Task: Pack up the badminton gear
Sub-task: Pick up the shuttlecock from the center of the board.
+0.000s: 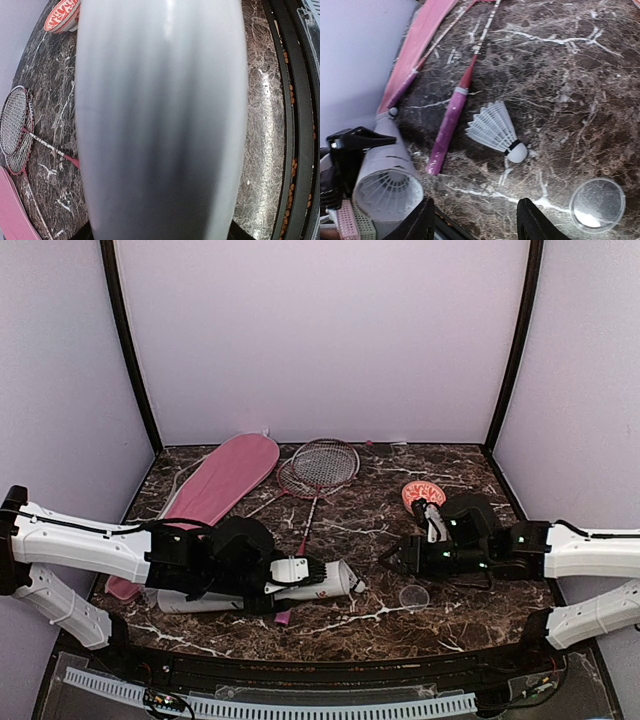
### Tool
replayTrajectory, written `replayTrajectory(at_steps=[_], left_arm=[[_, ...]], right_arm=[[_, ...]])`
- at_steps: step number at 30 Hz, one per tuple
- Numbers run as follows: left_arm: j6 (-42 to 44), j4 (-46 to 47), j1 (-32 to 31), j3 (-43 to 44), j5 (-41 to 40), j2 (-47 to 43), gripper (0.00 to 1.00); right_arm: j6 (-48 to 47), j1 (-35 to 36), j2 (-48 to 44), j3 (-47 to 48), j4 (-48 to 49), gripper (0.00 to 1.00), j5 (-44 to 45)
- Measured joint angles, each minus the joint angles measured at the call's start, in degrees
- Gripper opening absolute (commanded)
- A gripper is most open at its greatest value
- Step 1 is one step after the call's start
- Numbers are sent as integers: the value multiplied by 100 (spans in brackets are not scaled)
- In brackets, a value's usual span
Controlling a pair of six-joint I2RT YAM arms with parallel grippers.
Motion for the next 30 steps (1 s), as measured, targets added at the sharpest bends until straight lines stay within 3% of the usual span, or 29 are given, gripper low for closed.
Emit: replayTrajectory(at_steps=[5,19,30], left_arm=[[-13,59,0,-24,-83,-15,59],[-7,37,-2,-22,48,-26,60],[7,11,-28,-22,98,-26,61]], right_arm=[[79,101,1056,927,-848,58,549],[125,264,3547,2806,-1541,64,916],[-160,343,4317,3679,-1816,60,1012]])
